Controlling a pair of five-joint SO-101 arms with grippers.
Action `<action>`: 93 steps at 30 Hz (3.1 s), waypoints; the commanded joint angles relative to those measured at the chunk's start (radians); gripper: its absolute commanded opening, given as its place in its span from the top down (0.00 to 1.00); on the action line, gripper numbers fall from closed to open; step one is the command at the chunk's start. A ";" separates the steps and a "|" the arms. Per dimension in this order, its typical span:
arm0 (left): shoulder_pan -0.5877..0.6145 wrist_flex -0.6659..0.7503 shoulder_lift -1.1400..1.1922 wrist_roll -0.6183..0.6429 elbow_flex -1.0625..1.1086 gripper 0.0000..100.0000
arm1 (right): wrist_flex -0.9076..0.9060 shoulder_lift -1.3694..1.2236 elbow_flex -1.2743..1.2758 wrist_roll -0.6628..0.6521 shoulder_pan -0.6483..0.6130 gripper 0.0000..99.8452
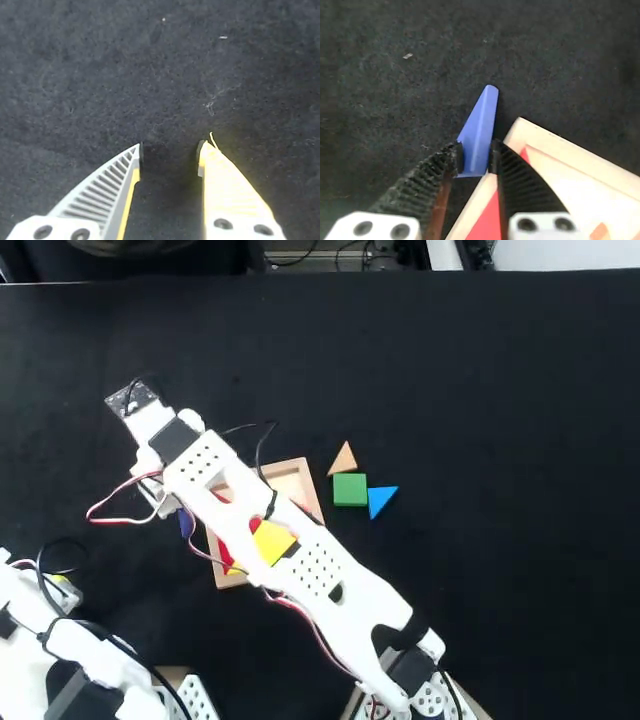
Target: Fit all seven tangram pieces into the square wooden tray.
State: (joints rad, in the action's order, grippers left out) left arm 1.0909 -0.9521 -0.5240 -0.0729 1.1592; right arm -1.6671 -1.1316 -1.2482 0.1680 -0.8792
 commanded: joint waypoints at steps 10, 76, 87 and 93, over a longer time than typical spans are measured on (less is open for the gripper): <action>-0.018 0.009 -0.020 -0.005 -0.005 0.80 | 0.002 0.039 -0.087 -0.143 0.008 0.99; -0.019 0.009 -0.020 -0.009 -0.007 0.80 | 0.497 0.819 1.225 -0.747 0.305 0.99; -0.019 0.009 -0.020 -0.009 -0.007 0.80 | 0.494 0.811 1.233 -0.712 0.304 0.99; -0.019 0.009 -0.020 -0.009 -0.007 0.80 | 0.499 0.808 1.188 -0.717 0.347 0.99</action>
State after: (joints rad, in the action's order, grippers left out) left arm 1.0909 -0.9521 -0.5240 -0.0790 1.1592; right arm -1.1638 -0.3307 0.0345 -0.5455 -0.5631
